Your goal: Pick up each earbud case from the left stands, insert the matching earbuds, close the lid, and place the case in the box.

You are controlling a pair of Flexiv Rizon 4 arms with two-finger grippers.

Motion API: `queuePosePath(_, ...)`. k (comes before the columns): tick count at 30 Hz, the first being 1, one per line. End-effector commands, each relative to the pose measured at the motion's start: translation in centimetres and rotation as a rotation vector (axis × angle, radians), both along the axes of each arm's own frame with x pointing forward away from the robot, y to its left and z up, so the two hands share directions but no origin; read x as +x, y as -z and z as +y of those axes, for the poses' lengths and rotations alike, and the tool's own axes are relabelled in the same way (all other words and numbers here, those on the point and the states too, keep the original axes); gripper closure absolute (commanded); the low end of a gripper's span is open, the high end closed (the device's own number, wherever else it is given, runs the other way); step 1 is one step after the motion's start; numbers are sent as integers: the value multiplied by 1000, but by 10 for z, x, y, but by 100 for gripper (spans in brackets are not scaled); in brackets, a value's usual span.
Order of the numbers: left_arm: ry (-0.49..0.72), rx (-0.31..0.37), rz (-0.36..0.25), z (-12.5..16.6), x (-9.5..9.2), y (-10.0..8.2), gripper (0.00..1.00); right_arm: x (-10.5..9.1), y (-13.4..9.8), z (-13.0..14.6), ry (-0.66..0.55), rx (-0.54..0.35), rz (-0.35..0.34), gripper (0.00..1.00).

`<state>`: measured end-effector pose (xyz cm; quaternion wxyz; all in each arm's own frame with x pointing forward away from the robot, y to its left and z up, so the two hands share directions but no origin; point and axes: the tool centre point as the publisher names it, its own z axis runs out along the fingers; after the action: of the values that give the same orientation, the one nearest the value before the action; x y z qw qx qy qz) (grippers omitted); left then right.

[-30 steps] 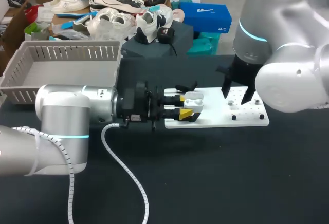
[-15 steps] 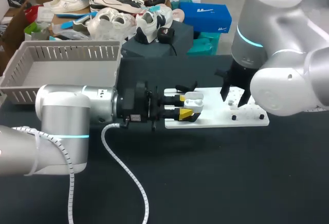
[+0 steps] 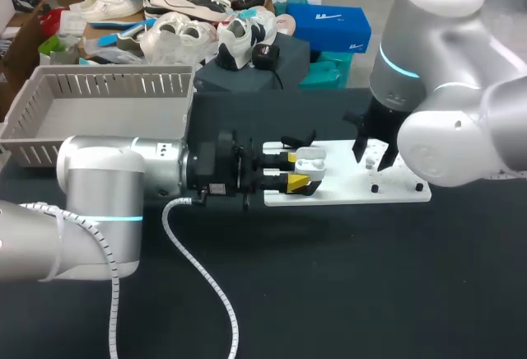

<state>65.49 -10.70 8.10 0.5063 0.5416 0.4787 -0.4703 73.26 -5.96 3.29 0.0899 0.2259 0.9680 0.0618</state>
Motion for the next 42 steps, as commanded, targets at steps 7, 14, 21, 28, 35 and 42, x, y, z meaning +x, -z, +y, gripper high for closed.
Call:
queuePosePath(7,-6,-2,-2,0,-2,0,100,8,5,1,2,0,10,71)
queuePosePath(14,-6,-2,-2,0,-2,0,100,10,6,2,0,0,17,74)
queuePosePath(21,-6,-2,-2,0,-2,0,100,11,7,2,3,-1,25,100)
queuePosePath(28,-6,-2,-2,0,-2,0,100,4,-1,3,4,-7,26,100)
queuePosePath(35,-6,-2,-2,0,-2,0,100,-14,-33,4,28,-15,-22,100)
queuePosePath(42,-6,-2,-2,0,-2,0,100,-47,-69,1,21,-26,-75,100)
